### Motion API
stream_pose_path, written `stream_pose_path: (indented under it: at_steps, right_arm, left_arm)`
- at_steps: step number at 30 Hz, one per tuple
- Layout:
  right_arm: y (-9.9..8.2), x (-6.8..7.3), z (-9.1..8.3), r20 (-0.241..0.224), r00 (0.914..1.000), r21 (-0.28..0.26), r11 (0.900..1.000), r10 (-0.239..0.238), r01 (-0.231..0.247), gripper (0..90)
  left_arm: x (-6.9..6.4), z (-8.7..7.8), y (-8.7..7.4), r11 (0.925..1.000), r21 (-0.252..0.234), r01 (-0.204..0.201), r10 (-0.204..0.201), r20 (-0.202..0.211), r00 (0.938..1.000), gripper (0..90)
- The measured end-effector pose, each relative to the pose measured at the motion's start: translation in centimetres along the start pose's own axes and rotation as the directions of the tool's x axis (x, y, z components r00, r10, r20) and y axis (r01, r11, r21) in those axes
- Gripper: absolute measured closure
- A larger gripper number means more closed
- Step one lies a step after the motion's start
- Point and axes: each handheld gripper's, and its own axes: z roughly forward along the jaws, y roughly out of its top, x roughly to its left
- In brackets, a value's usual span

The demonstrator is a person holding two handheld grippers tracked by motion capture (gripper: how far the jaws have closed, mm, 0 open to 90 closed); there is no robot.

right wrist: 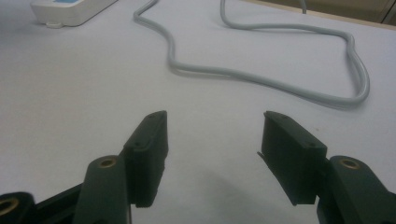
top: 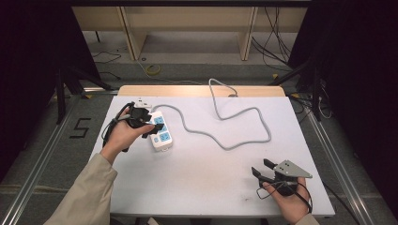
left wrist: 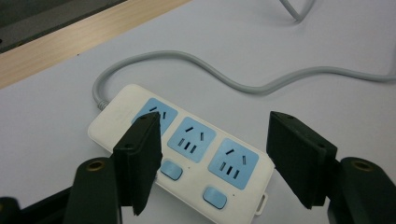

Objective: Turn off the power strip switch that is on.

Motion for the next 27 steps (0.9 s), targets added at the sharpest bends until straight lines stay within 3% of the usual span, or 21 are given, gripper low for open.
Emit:
stream_pose_path:
  at_steps: [9, 27]
  right_arm:
    - [0.0, 0.0, 0.0, 0.001, 1.0000, 0.001, 1.0000, 0.000, 0.000, 41.9]
    - [0.0, 0.1, 0.0, -0.002, 1.0000, 0.003, 1.0000, 0.000, 0.000, 41.9]
  left_arm:
    - [-1.1, -0.4, -0.7, 0.9991, 0.003, -0.043, 0.043, 0.019, 0.9989, 34.6]
    - [-2.5, -0.9, -2.4, 0.9960, -0.063, -0.063, 0.066, 0.044, 0.9969, 33.7]
